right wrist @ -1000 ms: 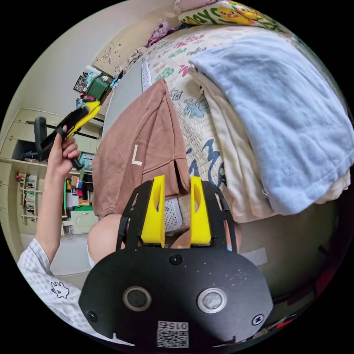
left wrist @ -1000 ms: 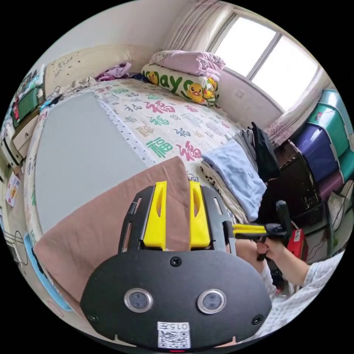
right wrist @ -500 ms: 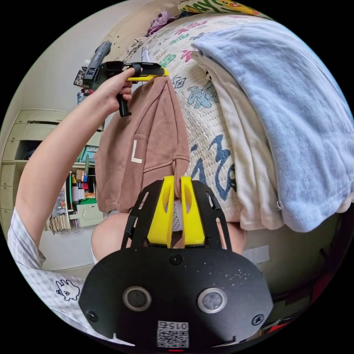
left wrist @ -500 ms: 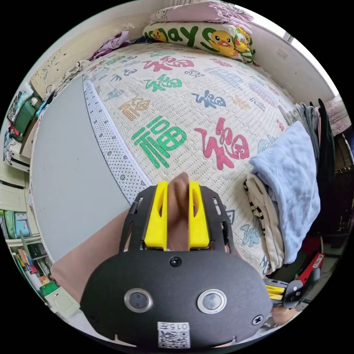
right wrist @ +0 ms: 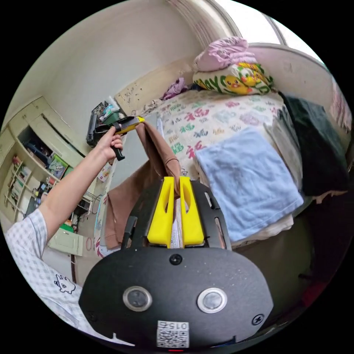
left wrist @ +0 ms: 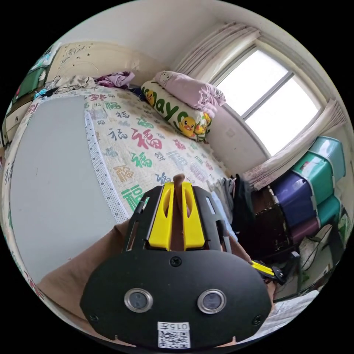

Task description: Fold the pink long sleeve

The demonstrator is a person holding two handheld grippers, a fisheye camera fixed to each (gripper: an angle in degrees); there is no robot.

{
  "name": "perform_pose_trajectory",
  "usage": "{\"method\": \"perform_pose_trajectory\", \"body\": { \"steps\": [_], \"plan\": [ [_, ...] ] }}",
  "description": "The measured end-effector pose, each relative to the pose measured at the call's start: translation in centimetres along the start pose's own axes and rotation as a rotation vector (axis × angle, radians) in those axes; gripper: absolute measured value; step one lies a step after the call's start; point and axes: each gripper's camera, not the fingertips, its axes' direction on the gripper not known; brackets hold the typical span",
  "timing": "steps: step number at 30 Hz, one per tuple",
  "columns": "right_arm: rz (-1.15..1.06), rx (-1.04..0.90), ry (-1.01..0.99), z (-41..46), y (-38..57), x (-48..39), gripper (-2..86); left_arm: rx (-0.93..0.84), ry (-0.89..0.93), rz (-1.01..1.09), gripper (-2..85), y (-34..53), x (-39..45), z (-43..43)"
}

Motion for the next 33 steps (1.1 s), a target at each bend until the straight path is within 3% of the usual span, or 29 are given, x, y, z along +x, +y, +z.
{"method": "perform_pose_trajectory", "body": {
  "steps": [4, 9, 17, 25, 29, 33],
  "plan": [
    [-0.222, -0.027, -0.078, -0.2, 0.5, -8.3, 1.8, 0.051, 0.036, 0.002, 2.0, 2.3, -5.7, -4.8],
    [-0.448, -0.314, -0.332, 8.4, 5.9, -20.8, 1.8, 0.129, 0.063, -0.139, 2.3, 12.0, -19.1, -11.7],
    [-0.525, -0.66, -0.335, 20.8, 12.7, -29.1, 2.0, 0.138, -0.05, -0.509, 4.7, 30.3, -36.5, -13.5],
    [-0.525, -0.717, -0.257, 24.1, 12.8, -31.5, 2.4, 0.409, 0.19, -0.646, 12.1, 37.5, -42.3, -11.6],
    [-0.551, -0.728, -0.223, 25.3, 12.8, -33.0, 1.9, 0.227, 0.119, -0.622, 7.3, 36.8, -43.2, -7.9],
    [-0.593, -0.775, -0.256, 25.9, 12.6, -34.7, 0.7, 0.215, 0.02, -0.565, 2.1, 35.3, -42.8, -7.1]
  ]
}}
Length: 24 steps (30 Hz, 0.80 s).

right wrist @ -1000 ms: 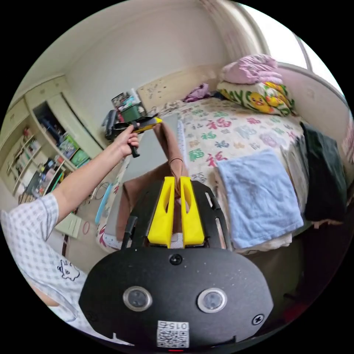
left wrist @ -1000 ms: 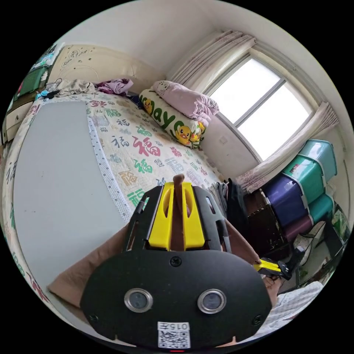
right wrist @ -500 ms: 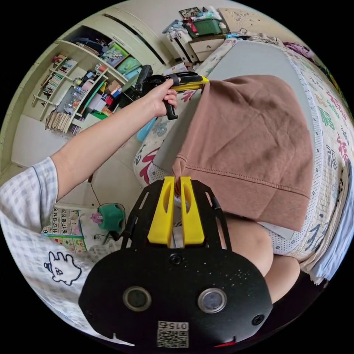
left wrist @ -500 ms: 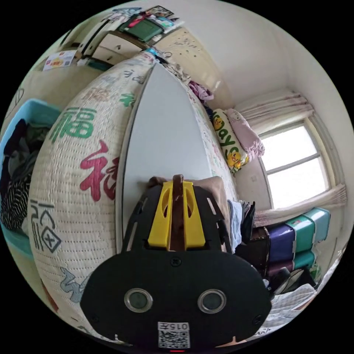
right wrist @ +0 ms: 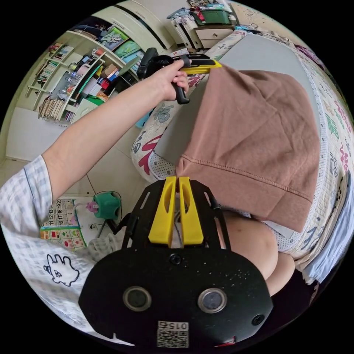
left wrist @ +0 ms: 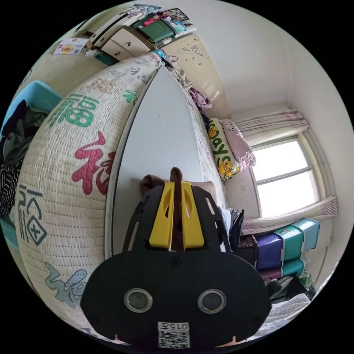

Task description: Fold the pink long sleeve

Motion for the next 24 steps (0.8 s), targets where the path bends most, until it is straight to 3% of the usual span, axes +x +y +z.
{"method": "perform_pose_trajectory", "body": {
  "steps": [6, 9, 14, 16, 21, 24],
  "plan": [
    [-0.019, -0.121, -0.014, 0.9, -3.5, 0.5, 0.4, -0.062, -0.232, 0.032, 1.8, 0.4, -2.7, 2.6],
    [-0.097, -0.283, 0.082, 4.5, -5.1, 0.7, 0.7, -0.053, -0.231, 0.046, 2.7, 0.9, -4.2, 3.6],
    [-0.13, -0.351, 0.071, 5.0, -7.2, 1.4, 3.6, -0.082, -0.276, 0.137, 5.6, 1.1, -5.1, 3.8],
    [-0.115, -0.357, -0.022, 4.5, -7.4, 2.4, 5.1, -0.058, -0.262, 0.138, 6.5, 1.4, -6.0, 2.9],
    [-0.293, -0.266, -0.647, -2.3, -6.2, 5.4, 5.2, -0.007, -0.153, 0.17, 12.8, 2.9, -9.3, 0.7],
    [-0.297, -0.065, -0.669, -8.3, -6.2, 9.0, 6.2, -0.045, -0.117, 0.212, 15.2, 3.1, -10.5, 1.3]
  ]
}}
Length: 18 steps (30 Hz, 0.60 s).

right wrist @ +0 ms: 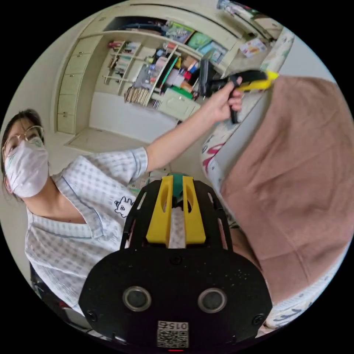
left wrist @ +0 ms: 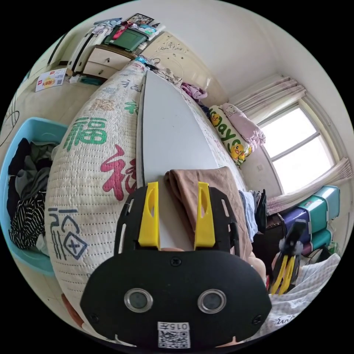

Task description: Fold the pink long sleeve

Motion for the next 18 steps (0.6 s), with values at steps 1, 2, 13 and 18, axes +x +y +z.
{"method": "perform_pose_trajectory", "body": {
  "steps": [1, 2, 13, 18],
  "plan": [
    [0.003, 0.055, 0.042, -1.7, 0.2, 0.1, 6.7, -0.009, 0.002, 0.009, 15.5, 0.0, -0.1, 0.2],
    [0.026, 0.179, 0.144, -5.2, 0.6, 0.5, 7.6, -0.019, 0.002, 0.03, 15.8, 0.0, -0.4, 0.6],
    [0.46, 0.598, 0.384, -20.4, 2.1, 12.2, 20.9, 0.021, 0.096, -0.085, 17.1, 0.6, -4.7, -0.4],
    [0.484, 0.544, 0.289, -19.8, 2.2, 13.9, 19.8, -0.025, 0.308, -0.19, 14.7, 1.2, -9.0, -1.4]
  ]
}}
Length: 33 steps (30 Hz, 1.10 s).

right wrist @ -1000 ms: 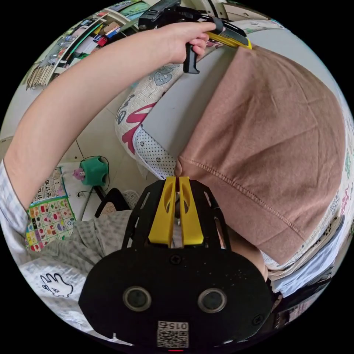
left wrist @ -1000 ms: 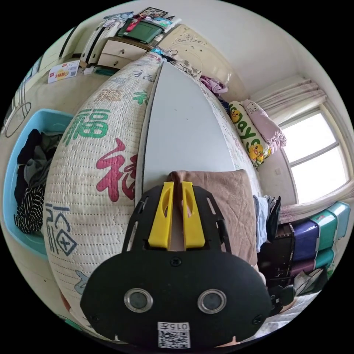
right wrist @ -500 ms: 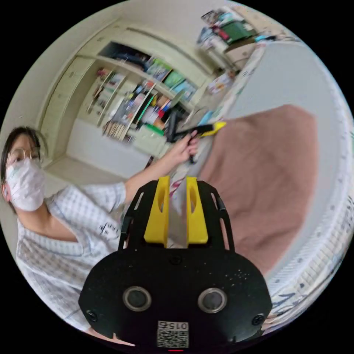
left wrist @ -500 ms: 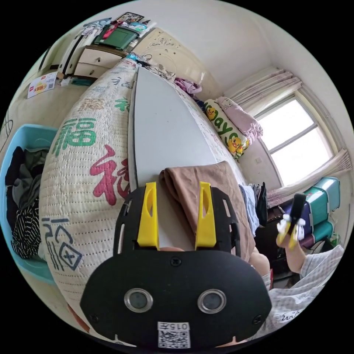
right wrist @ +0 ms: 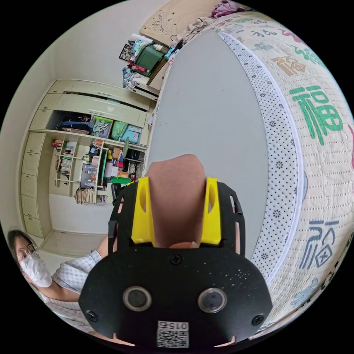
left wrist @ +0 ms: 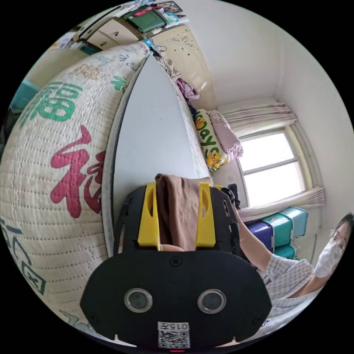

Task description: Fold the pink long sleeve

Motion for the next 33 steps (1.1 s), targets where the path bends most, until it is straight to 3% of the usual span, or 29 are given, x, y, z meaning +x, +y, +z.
{"method": "perform_pose_trajectory", "body": {
  "steps": [3, 5, 10, 16, 21, 33],
  "plan": [
    [0.002, -0.002, -0.011, -0.6, 1.2, 0.2, 17.3, -0.06, 0.095, -0.028, 11.7, 0.1, -1.2, -0.1],
    [0.019, -0.004, -0.014, -1.3, 2.3, 0.4, 13.9, -0.078, 0.061, -0.016, 8.8, 0.4, -0.9, -0.7],
    [-0.085, 0.088, -0.069, -5.1, 7.5, -2.2, 11.5, -0.011, 0.104, 0.109, 6.4, 1.9, 2.7, -5.6],
    [-0.375, 0.342, -0.191, -14.7, 19.9, -10.2, 11.1, 0.031, 0.223, 0.442, 6.0, 4.6, 15.3, -14.5],
    [-0.58, 0.526, -0.131, -24.3, 33.8, -19.3, 11.0, 0.048, 0.331, 0.775, 6.0, 8.9, 30.3, -22.2],
    [-0.697, 0.856, 0.011, -36.4, 59.6, -29.9, 10.9, -0.055, 0.525, 1.018, 5.9, 18.2, 54.1, -32.4]
  ]
}}
